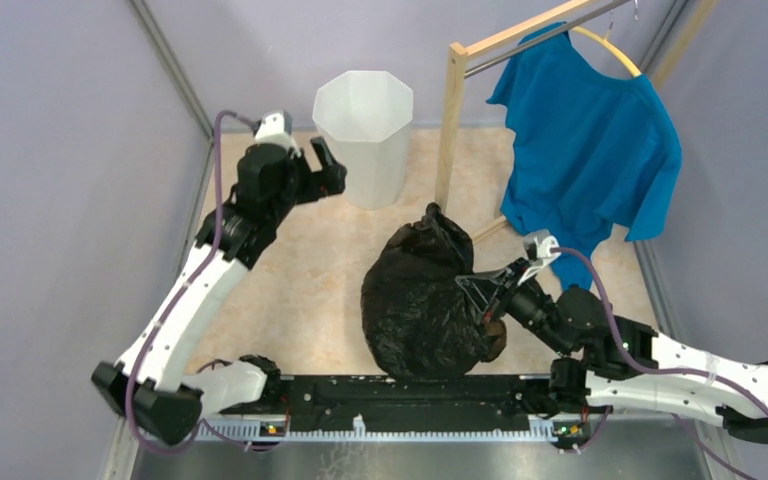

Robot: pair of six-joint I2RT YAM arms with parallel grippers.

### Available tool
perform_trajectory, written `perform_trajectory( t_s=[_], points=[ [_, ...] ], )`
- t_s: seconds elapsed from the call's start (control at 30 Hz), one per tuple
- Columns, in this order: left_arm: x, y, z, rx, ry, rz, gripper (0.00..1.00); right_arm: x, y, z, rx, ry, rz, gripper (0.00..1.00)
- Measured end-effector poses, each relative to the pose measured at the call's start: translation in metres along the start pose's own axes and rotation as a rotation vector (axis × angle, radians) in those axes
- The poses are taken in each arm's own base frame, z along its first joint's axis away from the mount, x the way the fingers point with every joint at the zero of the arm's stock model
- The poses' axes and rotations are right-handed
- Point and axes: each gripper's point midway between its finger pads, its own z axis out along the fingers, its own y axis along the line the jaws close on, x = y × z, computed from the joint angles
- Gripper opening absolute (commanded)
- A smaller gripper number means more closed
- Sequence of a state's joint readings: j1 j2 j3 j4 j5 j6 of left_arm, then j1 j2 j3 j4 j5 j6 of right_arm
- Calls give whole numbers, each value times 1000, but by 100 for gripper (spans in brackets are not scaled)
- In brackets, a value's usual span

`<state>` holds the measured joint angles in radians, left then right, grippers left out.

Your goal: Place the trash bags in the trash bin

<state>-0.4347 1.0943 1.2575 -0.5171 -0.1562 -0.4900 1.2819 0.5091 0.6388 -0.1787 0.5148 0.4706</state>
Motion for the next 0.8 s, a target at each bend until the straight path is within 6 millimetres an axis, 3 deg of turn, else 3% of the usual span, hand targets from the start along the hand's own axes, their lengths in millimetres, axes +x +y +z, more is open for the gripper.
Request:
perform_trajectory(
  t_s=[0.3, 0.43, 0.5, 0.67, 0.8],
  points=[
    [-94, -8, 104, -144, -187, 58, 99, -6, -25, -29, 29, -47, 10, 0],
    [-115, -5, 150, -209, -218, 83, 98, -13, -37, -43, 47, -84, 27, 0],
    [-111, 3, 175, -257, -211, 107, 98, -15, -45, -50, 62, -101, 34, 0],
    [-92, 27, 195, -362, -173, 159, 95, -17, -61, -63, 98, -130, 44, 0],
    [-85, 42, 202, -432, -163, 200, 84, -16, -68, -66, 115, -143, 48, 0]
  ],
)
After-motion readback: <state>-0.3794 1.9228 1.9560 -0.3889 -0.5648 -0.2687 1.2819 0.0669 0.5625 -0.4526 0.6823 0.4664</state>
